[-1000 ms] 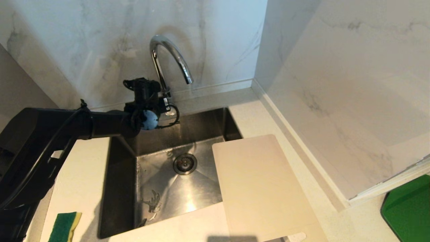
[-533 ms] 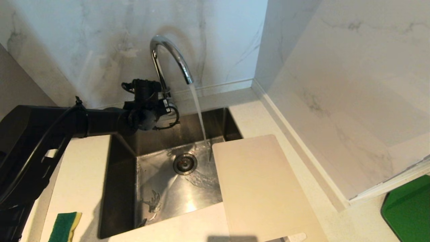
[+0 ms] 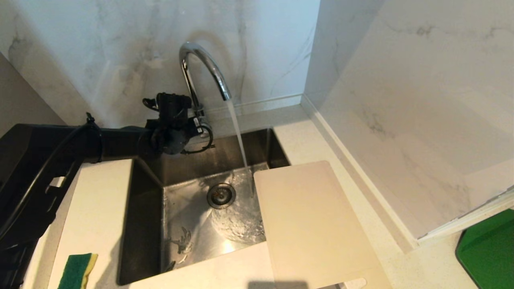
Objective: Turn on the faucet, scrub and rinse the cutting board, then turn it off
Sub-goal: Turn on the tap
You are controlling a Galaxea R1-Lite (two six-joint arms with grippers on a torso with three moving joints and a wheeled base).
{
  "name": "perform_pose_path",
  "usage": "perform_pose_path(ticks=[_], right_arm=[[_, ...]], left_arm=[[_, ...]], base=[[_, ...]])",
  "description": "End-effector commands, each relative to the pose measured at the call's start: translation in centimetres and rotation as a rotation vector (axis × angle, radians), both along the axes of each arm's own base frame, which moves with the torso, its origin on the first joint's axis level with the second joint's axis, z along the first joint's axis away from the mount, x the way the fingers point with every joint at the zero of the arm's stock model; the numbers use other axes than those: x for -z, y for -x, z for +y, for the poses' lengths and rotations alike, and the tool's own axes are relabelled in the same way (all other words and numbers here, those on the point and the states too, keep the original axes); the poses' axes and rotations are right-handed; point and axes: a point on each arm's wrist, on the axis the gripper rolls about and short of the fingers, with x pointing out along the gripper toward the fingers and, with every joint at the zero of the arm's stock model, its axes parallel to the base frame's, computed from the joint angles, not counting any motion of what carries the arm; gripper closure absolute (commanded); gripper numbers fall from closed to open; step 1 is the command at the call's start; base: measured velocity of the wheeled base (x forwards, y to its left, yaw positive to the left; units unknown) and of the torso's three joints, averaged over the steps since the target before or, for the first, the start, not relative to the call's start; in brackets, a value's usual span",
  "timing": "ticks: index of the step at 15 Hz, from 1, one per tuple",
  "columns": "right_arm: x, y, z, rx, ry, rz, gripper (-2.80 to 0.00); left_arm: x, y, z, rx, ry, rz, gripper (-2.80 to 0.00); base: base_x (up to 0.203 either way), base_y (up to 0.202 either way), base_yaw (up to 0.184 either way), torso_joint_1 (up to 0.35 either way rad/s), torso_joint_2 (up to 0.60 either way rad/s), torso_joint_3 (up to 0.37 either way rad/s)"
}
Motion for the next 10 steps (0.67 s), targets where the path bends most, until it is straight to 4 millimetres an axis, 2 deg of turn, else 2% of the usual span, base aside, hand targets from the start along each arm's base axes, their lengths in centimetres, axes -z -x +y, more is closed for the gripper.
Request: perform_pose_path(ticks=[1, 6, 10], right_arm=[[0.0, 0.0, 0.0, -0.001, 0.0, 0.001, 0.0], [0.0, 0.0, 0.0, -0.001, 0.0, 0.001, 0.0], [0.0, 0.0, 0.0, -0.001, 0.0, 0.0, 0.0]], left_arm=[[-1.8, 0.5, 0.2, -0.006, 0.022, -0.043, 0.0], [-6.8, 2.6, 0.8, 0.024, 0.041, -0.134, 0.0], [-9.3, 4.0, 1.3, 0.025, 0.044, -0.161, 0.0]], base=[[0.0, 0.0, 0.0, 0.0, 0.0, 0.0], [0.0, 0.0, 0.0, 0.011, 0.01, -0.003], [0.0, 0.0, 0.0, 0.0, 0.0, 0.0]])
